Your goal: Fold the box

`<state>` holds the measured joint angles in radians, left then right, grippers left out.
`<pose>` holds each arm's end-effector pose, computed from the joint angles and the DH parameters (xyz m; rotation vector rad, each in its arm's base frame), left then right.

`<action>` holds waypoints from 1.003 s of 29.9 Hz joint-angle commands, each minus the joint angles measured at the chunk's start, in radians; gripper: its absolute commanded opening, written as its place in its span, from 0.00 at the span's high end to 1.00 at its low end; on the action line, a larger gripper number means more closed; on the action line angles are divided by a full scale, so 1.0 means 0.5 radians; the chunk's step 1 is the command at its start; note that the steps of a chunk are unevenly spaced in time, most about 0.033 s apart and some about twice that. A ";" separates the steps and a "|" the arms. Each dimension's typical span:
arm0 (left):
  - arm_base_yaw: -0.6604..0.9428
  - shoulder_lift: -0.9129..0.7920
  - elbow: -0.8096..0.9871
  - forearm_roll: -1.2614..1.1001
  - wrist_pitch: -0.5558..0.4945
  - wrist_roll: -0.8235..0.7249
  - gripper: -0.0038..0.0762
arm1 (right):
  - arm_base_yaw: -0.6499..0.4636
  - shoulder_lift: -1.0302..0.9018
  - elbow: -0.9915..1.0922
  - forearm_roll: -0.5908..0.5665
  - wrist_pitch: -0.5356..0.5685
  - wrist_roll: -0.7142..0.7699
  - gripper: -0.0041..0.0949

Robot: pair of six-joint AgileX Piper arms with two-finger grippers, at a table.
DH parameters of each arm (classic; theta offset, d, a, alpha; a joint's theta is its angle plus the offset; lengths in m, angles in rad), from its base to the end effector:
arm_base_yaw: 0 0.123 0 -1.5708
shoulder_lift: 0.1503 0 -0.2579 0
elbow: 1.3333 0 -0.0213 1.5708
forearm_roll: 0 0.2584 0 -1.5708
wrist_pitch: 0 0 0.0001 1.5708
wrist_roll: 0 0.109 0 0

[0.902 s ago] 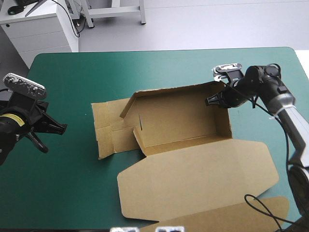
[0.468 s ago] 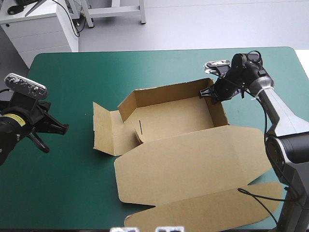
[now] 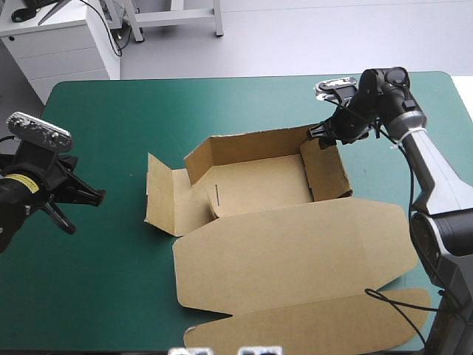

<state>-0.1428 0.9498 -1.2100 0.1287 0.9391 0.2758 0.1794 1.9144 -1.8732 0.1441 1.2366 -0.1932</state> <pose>0.2084 -0.0185 0.4007 0.4715 2.1121 0.2327 0.4103 0.0894 0.2830 -0.4816 2.7120 0.1967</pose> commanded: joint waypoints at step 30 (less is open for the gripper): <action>0.005 -0.020 -0.047 -0.027 -0.092 -0.017 0.94 | -0.005 -0.071 0.433 0.008 0.012 0.012 0.52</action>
<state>-0.1428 0.9498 -1.2100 0.1181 0.9439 0.2758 0.1794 1.9084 -1.6336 0.1372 1.2161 -0.1743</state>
